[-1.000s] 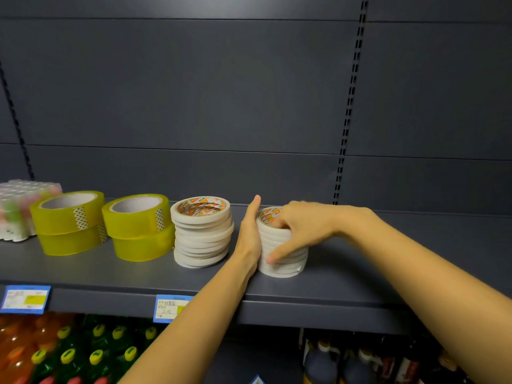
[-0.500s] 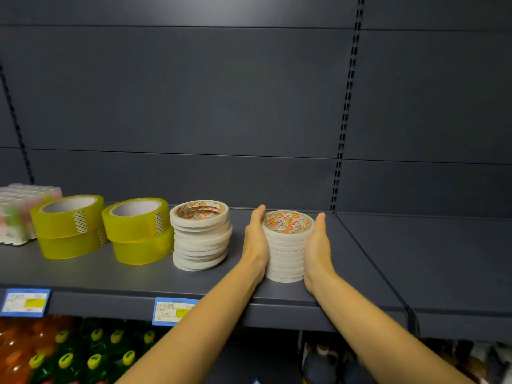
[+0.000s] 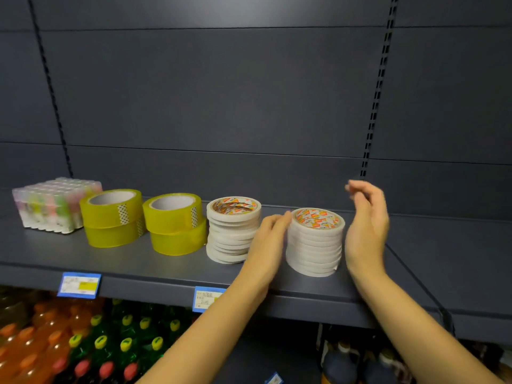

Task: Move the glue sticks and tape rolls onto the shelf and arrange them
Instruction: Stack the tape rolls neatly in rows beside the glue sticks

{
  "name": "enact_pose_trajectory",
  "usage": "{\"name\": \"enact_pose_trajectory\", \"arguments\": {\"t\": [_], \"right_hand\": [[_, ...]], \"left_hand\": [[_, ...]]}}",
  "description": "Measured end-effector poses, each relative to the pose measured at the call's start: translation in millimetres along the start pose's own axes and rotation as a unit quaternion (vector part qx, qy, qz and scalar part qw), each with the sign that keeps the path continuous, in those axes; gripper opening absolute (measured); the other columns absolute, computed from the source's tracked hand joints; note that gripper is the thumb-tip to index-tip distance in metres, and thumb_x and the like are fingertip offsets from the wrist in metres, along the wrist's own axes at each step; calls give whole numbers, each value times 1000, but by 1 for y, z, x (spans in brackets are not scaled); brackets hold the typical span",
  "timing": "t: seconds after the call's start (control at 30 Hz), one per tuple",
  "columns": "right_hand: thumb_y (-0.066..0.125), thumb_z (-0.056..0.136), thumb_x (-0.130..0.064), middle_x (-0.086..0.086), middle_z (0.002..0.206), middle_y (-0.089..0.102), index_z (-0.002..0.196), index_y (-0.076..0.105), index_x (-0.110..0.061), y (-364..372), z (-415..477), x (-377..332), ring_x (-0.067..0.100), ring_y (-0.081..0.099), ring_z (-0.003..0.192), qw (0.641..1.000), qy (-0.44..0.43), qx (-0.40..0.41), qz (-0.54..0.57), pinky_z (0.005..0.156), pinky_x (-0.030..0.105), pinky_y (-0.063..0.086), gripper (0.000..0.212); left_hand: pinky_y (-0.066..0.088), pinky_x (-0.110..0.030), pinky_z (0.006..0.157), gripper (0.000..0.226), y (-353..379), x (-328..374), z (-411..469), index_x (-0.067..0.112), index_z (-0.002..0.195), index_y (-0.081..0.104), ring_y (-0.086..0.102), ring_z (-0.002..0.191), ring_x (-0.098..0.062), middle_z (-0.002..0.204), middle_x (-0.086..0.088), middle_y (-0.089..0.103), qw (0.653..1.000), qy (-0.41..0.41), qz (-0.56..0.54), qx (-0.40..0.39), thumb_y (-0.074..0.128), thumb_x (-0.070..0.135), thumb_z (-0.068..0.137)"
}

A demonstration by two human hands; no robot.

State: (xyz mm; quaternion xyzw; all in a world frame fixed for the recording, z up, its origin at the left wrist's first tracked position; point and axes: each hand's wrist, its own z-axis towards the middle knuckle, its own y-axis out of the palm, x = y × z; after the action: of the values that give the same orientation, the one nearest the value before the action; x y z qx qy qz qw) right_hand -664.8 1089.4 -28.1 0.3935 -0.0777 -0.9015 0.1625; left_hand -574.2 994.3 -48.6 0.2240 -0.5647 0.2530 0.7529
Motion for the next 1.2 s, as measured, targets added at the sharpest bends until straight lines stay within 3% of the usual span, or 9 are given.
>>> {"name": "enact_pose_trajectory", "arguments": {"t": [0.1, 0.2, 0.33, 0.57, 0.67, 0.9, 1.0, 1.1, 1.2], "right_hand": [[52, 91, -16, -10, 94, 66, 97, 64, -23, 31, 1, -36, 2, 61, 89, 960, -52, -275, -24, 81, 16, 45, 15], [66, 80, -46, -12, 116, 62, 124, 55, -31, 70, -4, -46, 10, 54, 108, 793, -152, -505, -306, 89, 24, 42, 47], [72, 71, -50, -2, 117, 60, 120, 56, -25, 106, -8, -40, 21, 54, 105, 591, -196, -583, -522, 75, 28, 40, 57], [82, 62, -47, -15, 64, 43, 66, 45, -22, 139, 1, -35, 15, 48, 65, 500, -133, -645, -562, 58, 25, 35, 45], [81, 64, -47, -9, 60, 41, 60, 42, -20, 142, 2, -31, 14, 43, 60, 514, -120, -656, -540, 50, 21, 32, 48], [74, 64, -61, 0, 78, 61, 82, 59, -14, 142, 2, -39, 18, 52, 70, 550, -108, -645, -519, 66, 30, 44, 52], [64, 73, -62, -17, 97, 64, 104, 61, -28, 124, -4, -41, 7, 57, 92, 734, -89, -547, -393, 83, 27, 45, 46], [53, 93, -33, -13, 97, 60, 96, 58, -22, 114, -24, -25, 2, 53, 92, 948, -65, -243, -198, 81, 14, 41, 12], [33, 102, -24, -8, 114, 57, 113, 56, -20, 118, -50, 0, 4, 51, 107, 985, 75, -110, -114, 95, 17, 39, 26]], "left_hand": [[43, -10, 75, 12, -41, 12, -31, 22, 76, 62, 56, 83, -3, 77, 15, 63, 976, 208, 4, 73, 56, 25, 85], [42, -21, 83, 9, -78, 20, -35, 18, 89, 55, 53, 90, -11, 90, 2, 56, 936, 320, 64, 131, 50, 26, 87], [39, -4, 80, 12, -99, 16, -8, 13, 108, 48, 51, 90, 15, 98, 11, 52, 963, 229, 41, 133, 43, 12, 97], [51, -19, 70, 40, -100, -6, 41, 9, 85, 62, 62, 72, -5, 75, 6, 66, 989, 8, -96, 108, 35, 36, 99], [48, -7, 48, 41, -101, -13, 47, 26, 72, 63, 63, 53, 10, 53, 21, 66, 985, -39, -132, 100, 35, 45, 97], [49, -23, 67, 49, -101, -19, 57, 23, 79, 69, 63, 74, -7, 64, 9, 71, 977, -76, -154, 123, 33, 53, 94], [51, -31, 85, 52, -100, -23, 56, 20, 99, 71, 66, 95, -16, 97, -1, 73, 982, -57, -140, 115, 30, 53, 95], [47, -39, 98, 54, -98, -24, 57, 17, 105, 68, 63, 103, -20, 109, -5, 70, 977, -74, -150, 133, 29, 52, 96], [47, -36, 94, 49, -97, -24, 59, 23, 85, 68, 62, 97, -18, 107, -5, 69, 973, -91, -141, 157, 28, 50, 97]]}}
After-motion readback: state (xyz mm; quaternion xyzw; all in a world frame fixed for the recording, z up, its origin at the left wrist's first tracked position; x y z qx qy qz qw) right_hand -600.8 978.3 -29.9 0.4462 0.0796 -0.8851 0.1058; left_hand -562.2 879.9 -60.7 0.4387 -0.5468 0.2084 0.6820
